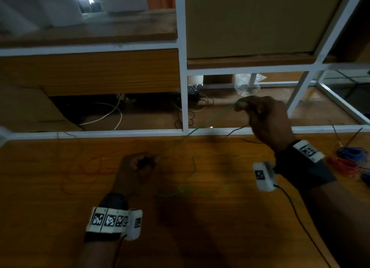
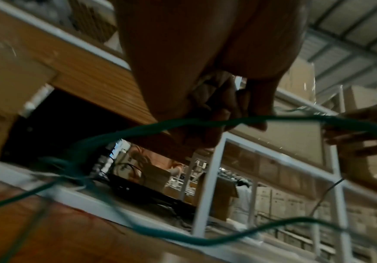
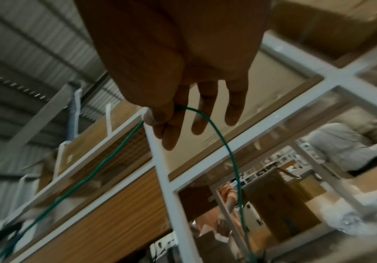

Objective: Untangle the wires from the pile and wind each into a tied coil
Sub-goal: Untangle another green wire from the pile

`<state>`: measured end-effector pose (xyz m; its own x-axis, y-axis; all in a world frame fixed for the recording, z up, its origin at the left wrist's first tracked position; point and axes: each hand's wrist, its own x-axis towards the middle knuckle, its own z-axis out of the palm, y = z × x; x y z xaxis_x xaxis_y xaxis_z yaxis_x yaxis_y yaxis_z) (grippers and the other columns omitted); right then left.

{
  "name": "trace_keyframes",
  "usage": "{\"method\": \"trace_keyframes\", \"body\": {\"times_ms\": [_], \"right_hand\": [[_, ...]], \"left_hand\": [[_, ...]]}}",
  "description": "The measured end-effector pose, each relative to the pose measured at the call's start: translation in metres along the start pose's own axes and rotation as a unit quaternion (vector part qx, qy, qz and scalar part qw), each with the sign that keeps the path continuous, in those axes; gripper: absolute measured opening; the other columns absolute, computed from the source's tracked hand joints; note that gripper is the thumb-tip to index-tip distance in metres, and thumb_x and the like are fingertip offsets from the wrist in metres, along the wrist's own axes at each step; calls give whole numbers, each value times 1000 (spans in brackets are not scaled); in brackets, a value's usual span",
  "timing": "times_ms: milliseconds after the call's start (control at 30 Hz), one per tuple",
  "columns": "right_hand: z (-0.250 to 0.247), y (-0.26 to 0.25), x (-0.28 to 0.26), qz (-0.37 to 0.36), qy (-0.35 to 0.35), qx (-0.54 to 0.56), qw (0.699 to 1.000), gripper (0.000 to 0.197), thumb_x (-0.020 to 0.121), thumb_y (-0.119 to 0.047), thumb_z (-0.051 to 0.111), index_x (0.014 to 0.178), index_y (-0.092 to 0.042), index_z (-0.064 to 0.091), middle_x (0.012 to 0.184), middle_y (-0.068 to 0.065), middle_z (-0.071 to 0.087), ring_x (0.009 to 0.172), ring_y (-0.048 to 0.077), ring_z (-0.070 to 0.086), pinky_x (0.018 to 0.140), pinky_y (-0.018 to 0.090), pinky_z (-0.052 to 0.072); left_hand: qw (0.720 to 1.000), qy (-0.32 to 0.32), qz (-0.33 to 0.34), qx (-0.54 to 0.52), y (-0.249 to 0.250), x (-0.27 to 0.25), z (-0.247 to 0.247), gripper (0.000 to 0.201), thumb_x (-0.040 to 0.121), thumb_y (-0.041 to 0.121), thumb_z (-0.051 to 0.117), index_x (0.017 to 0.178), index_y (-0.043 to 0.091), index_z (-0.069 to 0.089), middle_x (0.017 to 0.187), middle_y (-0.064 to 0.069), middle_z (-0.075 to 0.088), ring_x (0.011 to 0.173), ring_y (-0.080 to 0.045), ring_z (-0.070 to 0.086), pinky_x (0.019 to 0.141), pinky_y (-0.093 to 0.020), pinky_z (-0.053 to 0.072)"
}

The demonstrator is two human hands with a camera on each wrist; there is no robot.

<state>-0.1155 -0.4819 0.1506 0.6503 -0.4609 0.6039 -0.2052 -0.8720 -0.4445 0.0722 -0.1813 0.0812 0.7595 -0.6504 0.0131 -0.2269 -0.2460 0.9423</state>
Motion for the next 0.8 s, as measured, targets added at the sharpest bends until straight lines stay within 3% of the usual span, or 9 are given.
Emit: {"method": "trace_keyframes", "body": {"times_ms": [100,167,267,333,433,500,600,700,800], "right_hand": [[2,9,8,-12,-69,-74,995,29,99,-21,63,127,-19,69,112,10,74,97,28,68,83,52,57],[17,-1,2,5,-155,-161,975,69,92,-30,72,154,-25,41,147,15,54,132,40,50,103,60,46],[38,-39,-9,-44,-250,-190,948,114,78,-46,83,162,-32,8,169,7,18,152,39,13,117,66,25],[50,-64,-12,-103,-329,-170,923,117,76,-55,81,163,-31,6,169,0,19,154,35,7,122,64,16],[55,-93,-14,-90,-446,15,890,110,69,-56,88,158,-37,25,152,-11,49,141,14,45,118,45,37],[53,-99,-13,-34,-474,134,869,102,66,-51,92,152,-41,37,133,-18,63,114,-1,64,97,30,55],[53,-92,-13,26,-429,143,892,77,81,-48,82,148,-25,51,104,-13,78,95,-3,70,88,33,59],[61,-74,-15,11,-369,133,920,28,89,-9,74,115,-20,77,91,-12,79,86,-2,72,80,35,61],[62,-56,-11,13,-276,88,957,35,81,5,68,102,-19,81,96,-7,79,88,8,73,78,40,61]], "left_hand": [[998,54,24,-1,-4,5,-9,8,80,33,71,83,39,75,88,12,76,88,-18,71,79,-46,58],[998,58,32,17,-4,15,-6,11,77,41,78,87,37,75,90,13,75,89,-9,70,84,-45,58],[985,28,95,138,6,25,5,21,85,47,71,101,33,74,102,11,73,96,-9,66,90,-38,54],[965,38,169,196,17,27,14,22,90,42,67,105,26,74,99,7,72,90,-10,64,83,-32,54],[946,52,233,219,23,30,21,25,89,42,64,104,26,76,90,6,70,80,-13,63,70,-33,55],[937,65,253,232,16,32,19,27,91,44,60,102,25,76,85,11,65,74,-9,60,64,-29,51],[933,94,258,234,6,32,12,25,91,42,62,103,24,76,87,16,61,72,1,53,65,-18,44],[936,107,247,229,4,29,11,24,89,39,66,104,24,77,92,8,70,77,-8,60,71,-25,50],[947,86,206,233,0,31,12,19,91,35,68,106,26,75,100,8,71,88,-8,63,81,-27,52]]}}
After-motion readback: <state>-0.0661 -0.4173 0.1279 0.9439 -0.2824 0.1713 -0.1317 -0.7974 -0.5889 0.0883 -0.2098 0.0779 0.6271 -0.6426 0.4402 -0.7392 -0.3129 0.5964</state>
